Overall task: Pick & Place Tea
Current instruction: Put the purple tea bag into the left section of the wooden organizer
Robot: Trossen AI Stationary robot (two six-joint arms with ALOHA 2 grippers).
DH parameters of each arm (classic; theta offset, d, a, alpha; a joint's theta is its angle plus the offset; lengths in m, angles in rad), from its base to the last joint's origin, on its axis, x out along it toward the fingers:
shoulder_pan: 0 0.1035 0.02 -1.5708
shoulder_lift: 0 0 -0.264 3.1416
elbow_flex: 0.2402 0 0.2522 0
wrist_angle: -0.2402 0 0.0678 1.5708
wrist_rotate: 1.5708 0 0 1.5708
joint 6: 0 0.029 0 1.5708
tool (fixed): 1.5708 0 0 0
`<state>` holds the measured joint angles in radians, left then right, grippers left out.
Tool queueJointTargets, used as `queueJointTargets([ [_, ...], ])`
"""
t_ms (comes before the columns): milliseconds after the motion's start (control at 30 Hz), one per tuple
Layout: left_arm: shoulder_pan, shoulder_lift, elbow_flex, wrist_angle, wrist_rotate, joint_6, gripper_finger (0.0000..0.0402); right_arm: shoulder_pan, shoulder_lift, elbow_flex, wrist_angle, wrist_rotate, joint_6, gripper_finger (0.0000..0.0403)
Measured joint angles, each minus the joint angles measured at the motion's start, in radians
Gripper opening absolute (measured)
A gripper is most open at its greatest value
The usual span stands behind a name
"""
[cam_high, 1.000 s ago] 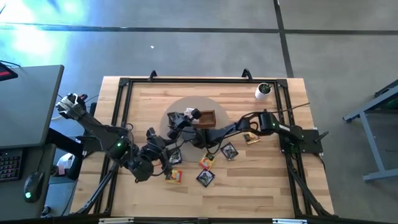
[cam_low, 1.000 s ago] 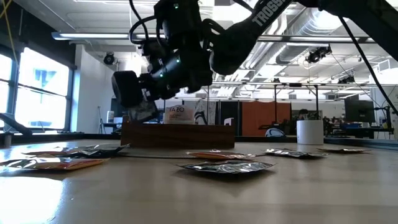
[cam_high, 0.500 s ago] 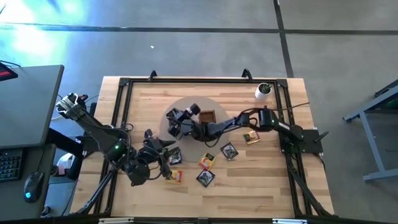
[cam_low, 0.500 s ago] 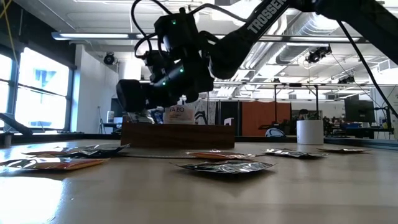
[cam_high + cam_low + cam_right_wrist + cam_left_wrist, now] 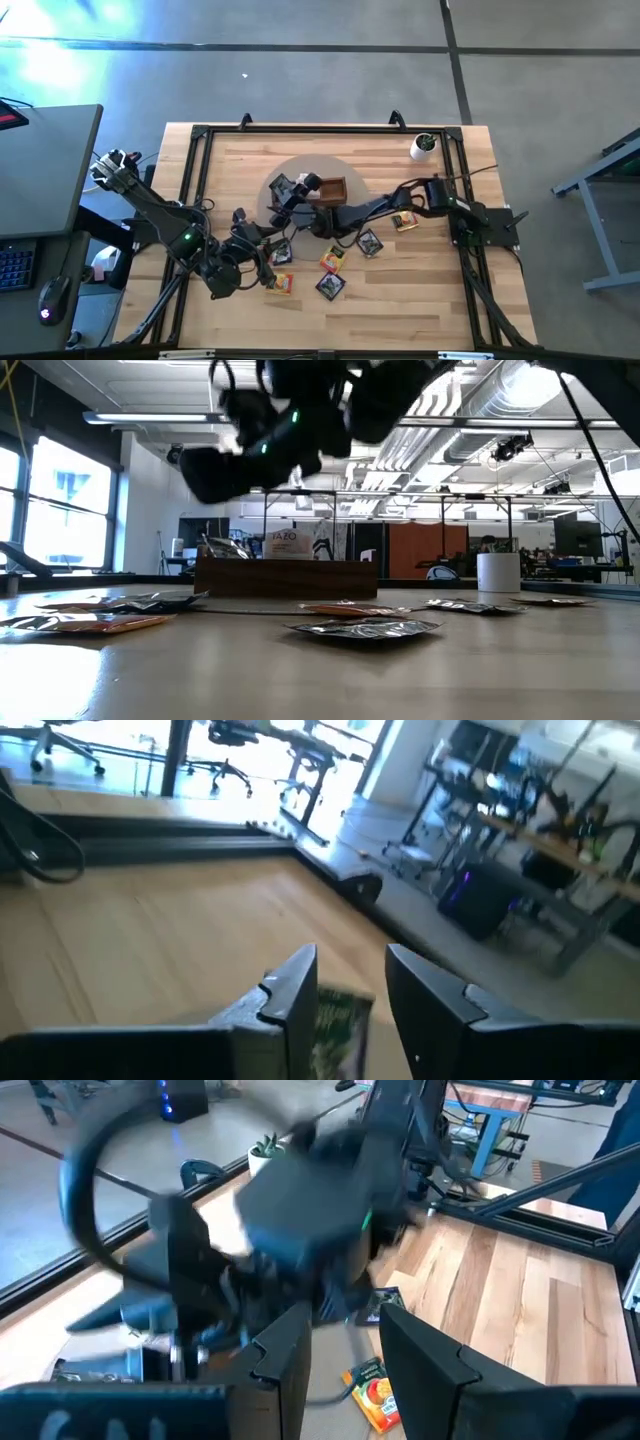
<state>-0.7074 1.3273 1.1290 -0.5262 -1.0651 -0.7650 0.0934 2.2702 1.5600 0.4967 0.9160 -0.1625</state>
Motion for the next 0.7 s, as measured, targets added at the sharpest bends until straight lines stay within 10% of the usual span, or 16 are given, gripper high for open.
queueJointTargets([
  [433, 0.000, 0.000, 0.000, -0.091, 0.053, -0.130, 0.0119, 0.113, -0.461, 0.000, -0.750, 0.105, -0.259, 0.0076],
  [700, 0.001, 0.000, 0.000, -0.195, 0.092, -0.180, 0.0119, 0.213, -0.805, -0.070, -1.257, 0.058, 0.158, 0.0007],
])
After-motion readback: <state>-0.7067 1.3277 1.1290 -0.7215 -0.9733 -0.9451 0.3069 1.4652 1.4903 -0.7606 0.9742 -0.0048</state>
